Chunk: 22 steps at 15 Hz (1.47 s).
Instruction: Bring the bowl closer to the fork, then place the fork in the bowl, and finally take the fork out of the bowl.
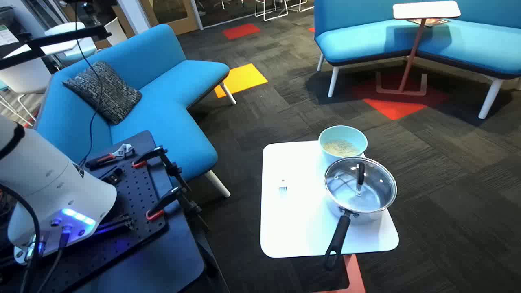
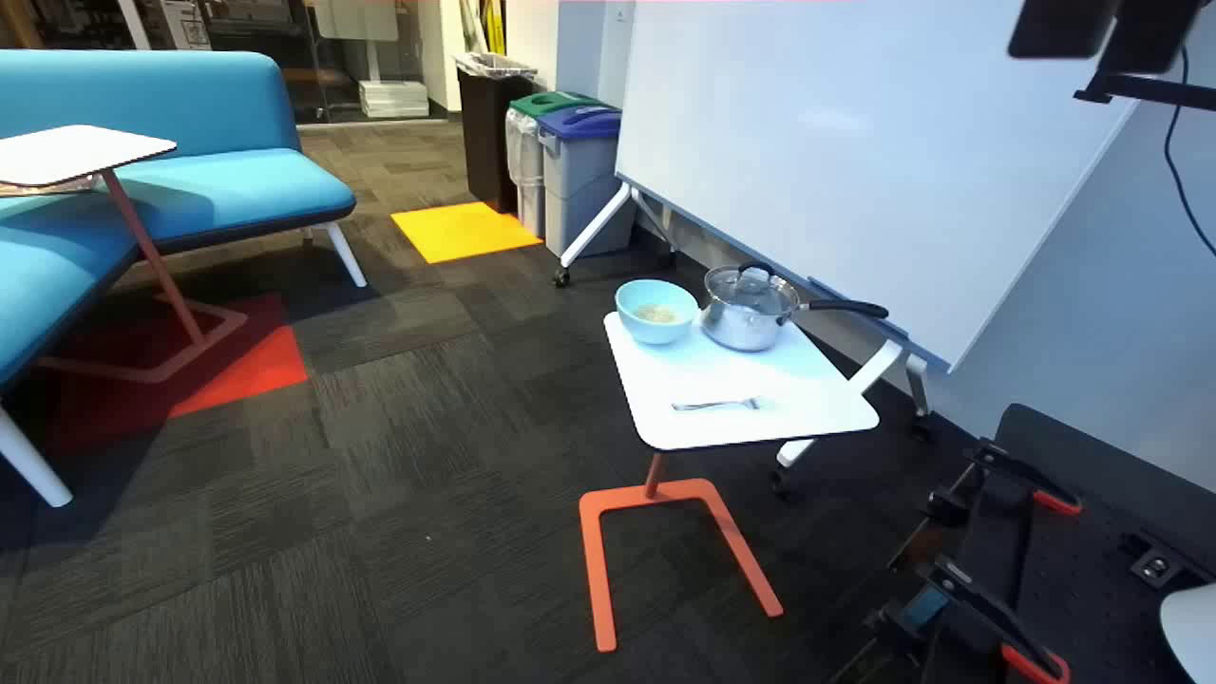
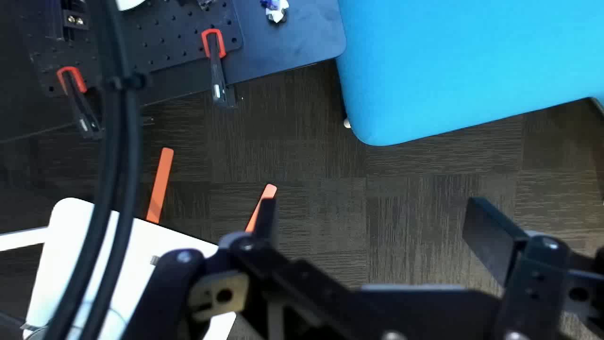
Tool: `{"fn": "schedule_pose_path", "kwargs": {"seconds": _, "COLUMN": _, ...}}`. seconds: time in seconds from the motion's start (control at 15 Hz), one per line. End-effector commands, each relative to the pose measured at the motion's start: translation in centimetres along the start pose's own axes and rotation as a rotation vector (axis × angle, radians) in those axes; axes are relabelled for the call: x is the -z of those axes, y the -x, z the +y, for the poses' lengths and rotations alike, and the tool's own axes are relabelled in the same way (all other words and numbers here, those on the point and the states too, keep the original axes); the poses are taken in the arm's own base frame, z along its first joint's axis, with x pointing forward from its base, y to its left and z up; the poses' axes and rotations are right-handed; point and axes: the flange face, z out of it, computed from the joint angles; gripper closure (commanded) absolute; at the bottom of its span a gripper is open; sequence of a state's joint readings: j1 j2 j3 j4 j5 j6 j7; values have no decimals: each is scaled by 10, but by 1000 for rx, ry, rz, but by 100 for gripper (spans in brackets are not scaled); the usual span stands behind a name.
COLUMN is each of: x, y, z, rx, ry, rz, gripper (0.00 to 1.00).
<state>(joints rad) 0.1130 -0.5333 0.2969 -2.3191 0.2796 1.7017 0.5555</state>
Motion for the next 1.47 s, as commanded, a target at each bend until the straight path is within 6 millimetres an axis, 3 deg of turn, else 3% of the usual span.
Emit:
{"fn": "schedule_pose_path", "kwargs": {"seconds": 0.0, "x": 1, "y": 0, "z": 0, "rx": 0, "ry": 0, "rz": -1, "gripper": 0}}
{"fn": "schedule_pose_path", "kwargs": {"seconds": 0.33, "x": 1, "y": 0, "z": 0, "rx": 0, "ry": 0, "rz": 0, "gripper": 0}}
{"fn": "schedule_pose_path", "kwargs": {"seconds": 0.53, "x": 1, "y": -34, "z": 16, "rx": -192, "ry": -40, "rz": 40, "gripper": 0}}
{"fn": "schedule_pose_path", "kwargs": {"seconds": 0.8, "x": -17, "y": -105, "z": 73, "rx": -397, "ry": -67, "rz": 135, "gripper": 0}}
{"fn": "schedule_pose_path", "kwargs": {"seconds": 1.0, "x": -49, "y": -155, "z": 126, "rx": -548, "ry": -88, "rz": 214, "gripper": 0}}
{"fn": "schedule_pose_path", "kwargs": {"seconds": 1.27, "x": -101, "y": -198, "z": 174, "rx": -765, "ry": -107, "rz": 286, "gripper": 0}}
{"fn": "schedule_pose_path", "kwargs": {"seconds": 1.4, "x": -120, "y": -208, "z": 184, "rx": -878, "ry": -115, "rz": 295, "gripper": 0}}
